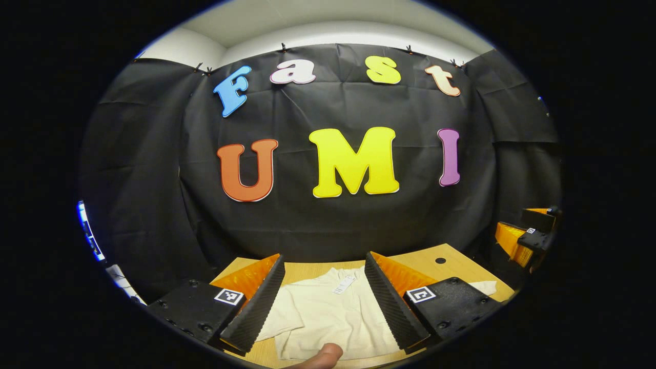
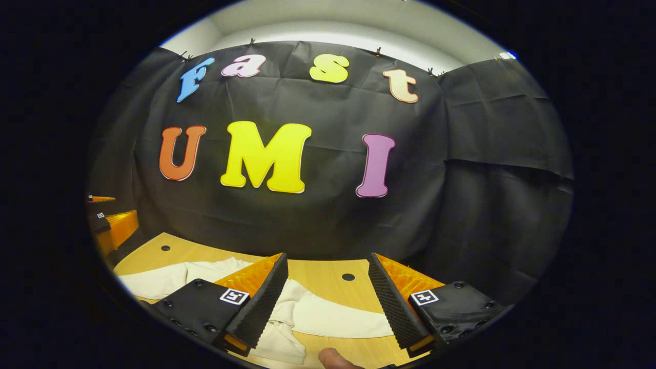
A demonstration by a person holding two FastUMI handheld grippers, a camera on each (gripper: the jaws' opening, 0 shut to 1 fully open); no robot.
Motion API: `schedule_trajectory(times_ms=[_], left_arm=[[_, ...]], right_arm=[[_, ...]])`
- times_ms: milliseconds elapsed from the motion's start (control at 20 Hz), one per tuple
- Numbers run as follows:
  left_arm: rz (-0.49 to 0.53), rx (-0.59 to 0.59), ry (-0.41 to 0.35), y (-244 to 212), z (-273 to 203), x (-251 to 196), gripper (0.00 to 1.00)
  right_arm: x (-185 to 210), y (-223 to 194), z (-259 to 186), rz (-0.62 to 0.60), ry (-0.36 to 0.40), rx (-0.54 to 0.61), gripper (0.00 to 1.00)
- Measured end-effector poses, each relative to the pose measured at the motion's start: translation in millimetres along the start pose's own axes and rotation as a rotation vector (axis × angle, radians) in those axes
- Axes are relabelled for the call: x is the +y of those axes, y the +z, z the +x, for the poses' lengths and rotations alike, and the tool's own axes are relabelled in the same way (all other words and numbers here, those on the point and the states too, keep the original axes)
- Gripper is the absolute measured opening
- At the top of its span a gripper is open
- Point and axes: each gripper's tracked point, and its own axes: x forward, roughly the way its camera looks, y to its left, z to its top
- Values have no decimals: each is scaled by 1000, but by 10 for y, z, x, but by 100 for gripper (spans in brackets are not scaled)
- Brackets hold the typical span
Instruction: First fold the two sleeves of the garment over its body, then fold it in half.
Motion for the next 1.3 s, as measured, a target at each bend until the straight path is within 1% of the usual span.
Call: schedule_trajectory(times_ms=[100,150,200,250,350,450,550,650,750,850,950,1100,1200,1300], left_arm=[[-6,5,14,-2,1,-1,99],[-11,19,35,-42,4,18,99],[-21,33,50,-81,-2,30,99],[-35,38,61,-92,-21,25,99],[-39,51,96,-114,-28,22,99],[-6,57,128,-118,-61,-14,99],[32,72,129,-155,-60,-127,99],[35,72,123,-134,-96,-264,99],[35,73,135,-102,-138,-400,99],[32,70,150,-62,-172,-503,99],[36,80,180,-36,-194,-569,99],[17,71,210,22,-236,-603,99],[8,71,213,36,-247,-621,99],[6,69,199,45,-215,-653,99]], right_arm=[[-210,-88,124,2,-34,7,99],[-357,-159,207,-8,-61,13,96],[-510,-259,289,-20,-86,21,96],[-665,-378,383,-29,-109,32,98],[-980,-708,569,-34,-152,84,99],[-1322,-1060,723,-32,-203,136,99],[-1694,-1425,860,-14,-267,185,100],[-1970,-1844,989,6,-305,267,100],[-2187,-2256,1109,44,-332,356,100],[-2332,-2643,1225,76,-348,440,100],[-2465,-2933,1286,91,-353,512,100],[-2567,-3351,1308,130,-340,646,100],[-2550,-3490,1310,142,-328,708,100],[-2531,-3548,1281,154,-318,753,100]])
